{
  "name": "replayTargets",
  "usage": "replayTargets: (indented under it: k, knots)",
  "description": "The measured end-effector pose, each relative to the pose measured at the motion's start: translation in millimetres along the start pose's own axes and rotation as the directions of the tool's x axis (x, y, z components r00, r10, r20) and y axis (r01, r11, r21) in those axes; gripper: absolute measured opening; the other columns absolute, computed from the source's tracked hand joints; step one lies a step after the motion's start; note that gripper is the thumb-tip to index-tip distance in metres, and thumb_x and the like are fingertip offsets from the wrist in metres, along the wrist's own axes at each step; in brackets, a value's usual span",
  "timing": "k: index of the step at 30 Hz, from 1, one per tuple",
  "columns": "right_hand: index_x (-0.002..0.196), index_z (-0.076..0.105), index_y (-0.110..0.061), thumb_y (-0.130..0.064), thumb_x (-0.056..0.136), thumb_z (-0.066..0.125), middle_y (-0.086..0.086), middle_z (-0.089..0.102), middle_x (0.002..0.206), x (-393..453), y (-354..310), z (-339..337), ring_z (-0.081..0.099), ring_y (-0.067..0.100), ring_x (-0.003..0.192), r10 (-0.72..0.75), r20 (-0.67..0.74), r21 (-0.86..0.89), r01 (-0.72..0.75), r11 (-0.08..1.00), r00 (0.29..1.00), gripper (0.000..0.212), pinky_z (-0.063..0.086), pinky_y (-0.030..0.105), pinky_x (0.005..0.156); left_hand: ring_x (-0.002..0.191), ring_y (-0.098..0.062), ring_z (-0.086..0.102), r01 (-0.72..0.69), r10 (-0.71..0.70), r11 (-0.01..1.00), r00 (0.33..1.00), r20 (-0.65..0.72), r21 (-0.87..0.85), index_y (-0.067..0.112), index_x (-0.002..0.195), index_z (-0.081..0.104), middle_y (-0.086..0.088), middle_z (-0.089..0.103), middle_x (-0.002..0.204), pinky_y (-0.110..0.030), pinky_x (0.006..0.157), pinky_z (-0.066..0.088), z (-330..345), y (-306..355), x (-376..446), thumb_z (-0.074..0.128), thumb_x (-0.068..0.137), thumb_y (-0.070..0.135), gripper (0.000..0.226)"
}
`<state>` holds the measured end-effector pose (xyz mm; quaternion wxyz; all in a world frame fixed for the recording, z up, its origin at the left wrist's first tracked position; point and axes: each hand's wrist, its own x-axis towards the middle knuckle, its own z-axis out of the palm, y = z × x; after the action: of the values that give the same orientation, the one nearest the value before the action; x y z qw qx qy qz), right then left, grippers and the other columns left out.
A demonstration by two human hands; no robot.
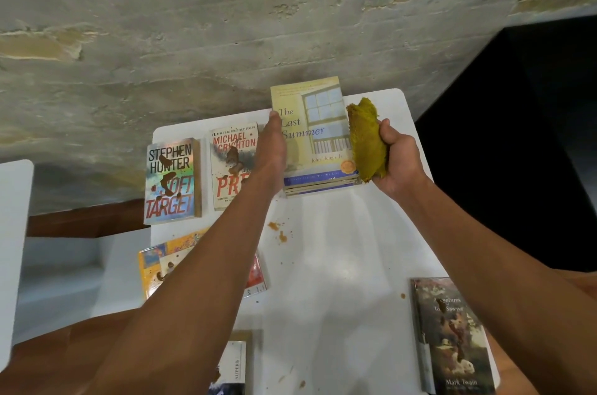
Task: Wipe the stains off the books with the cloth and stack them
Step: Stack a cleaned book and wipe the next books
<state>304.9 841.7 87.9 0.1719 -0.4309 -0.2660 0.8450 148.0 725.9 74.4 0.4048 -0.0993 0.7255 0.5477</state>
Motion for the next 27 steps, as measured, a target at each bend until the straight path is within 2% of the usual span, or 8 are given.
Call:
replayTargets:
  k: [3,5,8,12,17,22,24,27]
  knots:
    - [0.136,0.057,-0.009,-0.038,0.106,0.038,0.015,0.068,0.124,0,0,-2,0.067,0.032,0.112,0.022,-0.012,0.013,-0.021,1.000,1.000,0.046,0.058,0.045,0.086,0.051,-0.001,0.065,-0.012,0.012,0.999,1.000,-0.009,0.041,0.031,0.087,0.063,0.014,0.068,0.061,-0.025,0.056,0.046,2,1,-8,0.031,0.107,0.051,0.042]
    - [0.133,0.058,-0.010,-0.039,0.106,0.037,0.014,0.070,0.122,0,0,-1,0.068,0.032,0.109,0.025,-0.008,0.011,-0.025,1.000,1.000,0.045,0.059,0.044,0.082,0.049,-0.002,0.065,-0.031,0.032,0.998,0.999,-0.013,0.047,0.032,0.087,0.061,0.015,0.068,0.058,-0.026,0.058,0.046,1,1,-10,0.031,0.107,0.051,0.040]
    - [0.131,0.060,-0.010,-0.038,0.107,0.035,0.013,0.071,0.120,-1,-1,1,0.070,0.031,0.107,0.020,0.000,0.001,-0.020,1.000,1.000,0.044,0.059,0.043,0.080,0.064,-0.006,0.066,-0.048,0.048,0.997,0.999,-0.006,0.057,0.033,0.088,0.061,0.012,0.069,0.070,-0.028,0.062,0.047,2,1,-11,0.031,0.106,0.053,0.040]
    - [0.134,0.058,-0.010,-0.040,0.106,0.036,0.014,0.069,0.123,-2,-1,1,0.067,0.033,0.112,0.039,0.001,0.002,-0.039,0.999,0.999,0.047,0.057,0.047,0.087,0.091,-0.014,0.065,-0.099,0.097,0.990,0.995,0.026,0.100,0.033,0.106,0.061,0.006,0.068,0.096,-0.040,0.090,0.051,6,-2,-10,0.026,0.105,0.057,0.042]
    - [0.134,0.058,-0.010,-0.041,0.106,0.036,0.014,0.070,0.121,-3,0,3,0.069,0.033,0.108,0.055,0.007,0.003,-0.055,0.998,0.998,0.047,0.058,0.047,0.084,0.098,-0.018,0.068,-0.129,0.126,0.986,0.992,0.032,0.103,0.033,0.122,0.059,0.002,0.071,0.107,-0.047,0.096,0.053,7,-1,-18,0.025,0.103,0.061,0.048]
    - [0.133,0.058,-0.011,-0.041,0.106,0.036,0.015,0.068,0.125,-4,-1,-1,0.066,0.033,0.114,0.009,-0.061,0.015,-0.008,1.000,0.998,0.046,0.053,0.051,0.097,0.088,-0.010,0.067,-0.077,0.077,0.997,0.995,0.066,0.006,0.032,0.118,0.065,0.006,0.071,0.101,-0.030,0.069,0.049,3,3,-23,0.023,0.103,0.064,0.055]
    - [0.125,0.061,-0.013,-0.040,0.106,0.037,0.015,0.069,0.123,-8,-1,-5,0.067,0.032,0.113,-0.022,-0.117,0.044,0.027,0.999,0.993,0.041,0.055,0.049,0.095,0.089,-0.014,0.070,-0.080,0.082,0.996,0.993,0.081,-0.024,0.028,0.122,0.068,0.003,0.075,0.103,-0.032,0.072,0.051,-2,4,-26,0.019,0.103,0.065,0.064]
    - [0.112,0.064,-0.017,-0.038,0.105,0.044,0.008,0.074,0.109,-20,-1,-25,0.070,0.026,0.106,-0.070,-0.246,0.019,0.077,0.997,0.967,0.030,0.057,0.044,0.092,0.085,-0.012,0.068,-0.122,0.122,0.991,0.993,-0.004,-0.046,0.029,0.096,0.068,0.007,0.072,0.090,-0.030,0.080,0.053,-7,3,-37,0.023,0.106,0.057,0.054]
